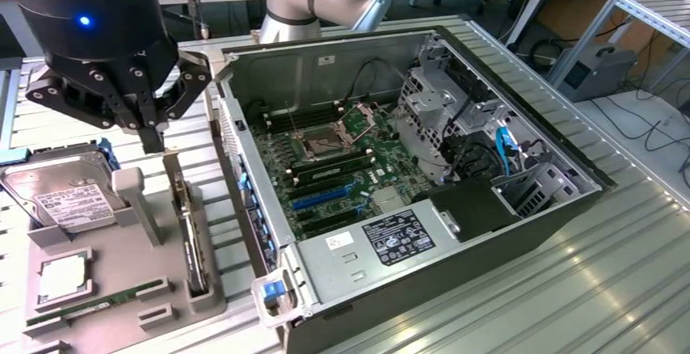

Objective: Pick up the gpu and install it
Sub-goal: 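Reach for the gpu, then pick up the gpu and move the gpu toward the slot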

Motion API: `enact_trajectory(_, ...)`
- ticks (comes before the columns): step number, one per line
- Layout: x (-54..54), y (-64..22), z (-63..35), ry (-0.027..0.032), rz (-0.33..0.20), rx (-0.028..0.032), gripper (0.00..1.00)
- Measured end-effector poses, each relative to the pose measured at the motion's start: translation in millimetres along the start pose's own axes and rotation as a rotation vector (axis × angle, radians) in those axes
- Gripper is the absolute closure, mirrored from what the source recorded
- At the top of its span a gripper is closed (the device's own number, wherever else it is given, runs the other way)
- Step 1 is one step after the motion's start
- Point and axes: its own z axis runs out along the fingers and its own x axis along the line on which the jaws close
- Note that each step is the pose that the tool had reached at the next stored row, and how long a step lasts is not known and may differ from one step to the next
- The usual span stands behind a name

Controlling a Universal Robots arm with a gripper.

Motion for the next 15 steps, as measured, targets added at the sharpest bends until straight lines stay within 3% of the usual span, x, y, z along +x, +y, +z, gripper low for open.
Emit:
enact_trajectory(3,-0.6,-8.7,-0.3,0.0000,0.000,-0.0001,0.89)
enact_trajectory(7,-2.0,-26.9,-1.1,0.0000,0.000,0.0000,0.89)
enact_trajectory(15,-2.0,-27.6,-1.1,0.0000,0.000,0.0000,0.89)
